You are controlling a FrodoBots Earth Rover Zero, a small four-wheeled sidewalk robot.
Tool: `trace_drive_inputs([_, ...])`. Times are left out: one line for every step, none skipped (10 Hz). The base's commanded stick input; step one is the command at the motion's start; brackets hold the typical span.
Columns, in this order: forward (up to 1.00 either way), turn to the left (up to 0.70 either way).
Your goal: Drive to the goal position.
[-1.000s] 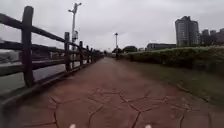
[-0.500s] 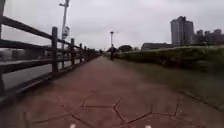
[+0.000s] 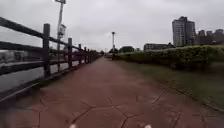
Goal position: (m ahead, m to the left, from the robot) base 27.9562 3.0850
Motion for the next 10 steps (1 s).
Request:
trace_drive_inputs([1.00, 0.00])
trace_drive_inputs([1.00, 0.00])
trace_drive_inputs([1.00, 0.00])
trace_drive_inputs([1.00, 0.00])
trace_drive_inputs([1.00, 0.00])
trace_drive_inputs([1.00, 0.00])
trace_drive_inputs([1.00, 0.00])
trace_drive_inputs([1.00, 0.00])
trace_drive_inputs([1.00, 0.00])
trace_drive_inputs([1.00, 0.00])
